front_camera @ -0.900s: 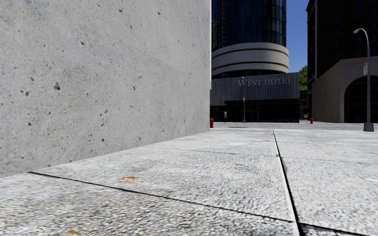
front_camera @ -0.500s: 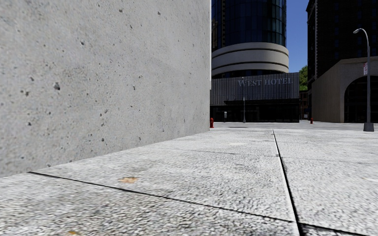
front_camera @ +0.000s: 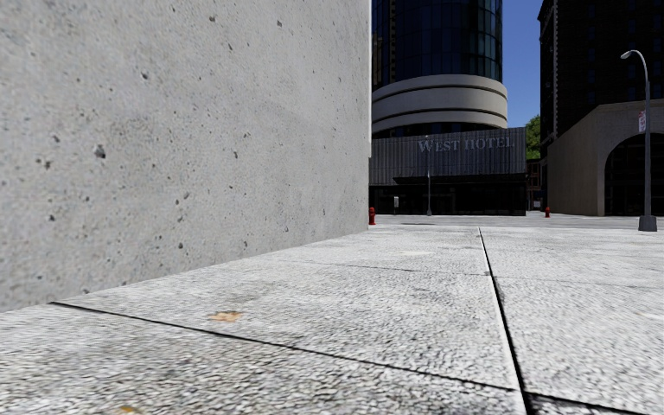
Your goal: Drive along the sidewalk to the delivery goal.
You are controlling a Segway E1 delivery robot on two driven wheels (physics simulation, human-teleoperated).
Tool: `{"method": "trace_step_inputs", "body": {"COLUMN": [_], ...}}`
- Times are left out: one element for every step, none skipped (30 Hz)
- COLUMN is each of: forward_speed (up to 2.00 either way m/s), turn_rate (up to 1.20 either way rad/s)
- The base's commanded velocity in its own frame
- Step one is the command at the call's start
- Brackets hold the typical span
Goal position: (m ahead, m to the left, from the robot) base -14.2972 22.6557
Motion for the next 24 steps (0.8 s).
{"method": "trace_step_inputs", "body": {"forward_speed": [0.0, 0.0, 0.0, 0.0, 0.0, 0.0, 0.0, 0.0, 0.0, 0.0, 0.0, 0.0, 0.0, 0.0, 0.0, 0.0, 0.0, 0.0, 0.0, 0.0, 0.0, 0.0, 0.0, 0.0], "turn_rate": [0.0, 0.0, 0.0, 0.47, 0.63, 0.9, 1.05, 1.13, 1.13, 1.16, 1.2, 1.2, 1.2, 1.2, 1.2, 1.2, 1.2, 1.2, 1.2, 1.2, 1.2, 1.2, 1.2, 1.2]}}
